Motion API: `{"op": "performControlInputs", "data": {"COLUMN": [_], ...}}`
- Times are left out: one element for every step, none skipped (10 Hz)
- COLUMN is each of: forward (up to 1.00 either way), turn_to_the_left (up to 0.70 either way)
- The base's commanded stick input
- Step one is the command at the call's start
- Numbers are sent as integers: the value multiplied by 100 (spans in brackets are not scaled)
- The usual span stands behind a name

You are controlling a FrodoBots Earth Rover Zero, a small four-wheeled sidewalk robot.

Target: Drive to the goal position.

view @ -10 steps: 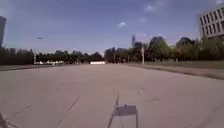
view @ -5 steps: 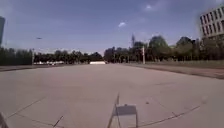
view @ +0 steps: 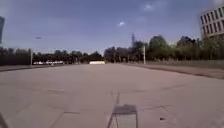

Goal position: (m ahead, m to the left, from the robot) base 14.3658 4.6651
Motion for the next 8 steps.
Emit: {"op": "performControlInputs", "data": {"forward": [100,100,100,100,100,100,100,100], "turn_to_the_left": [1,1,1,1,1,1,1,1]}}
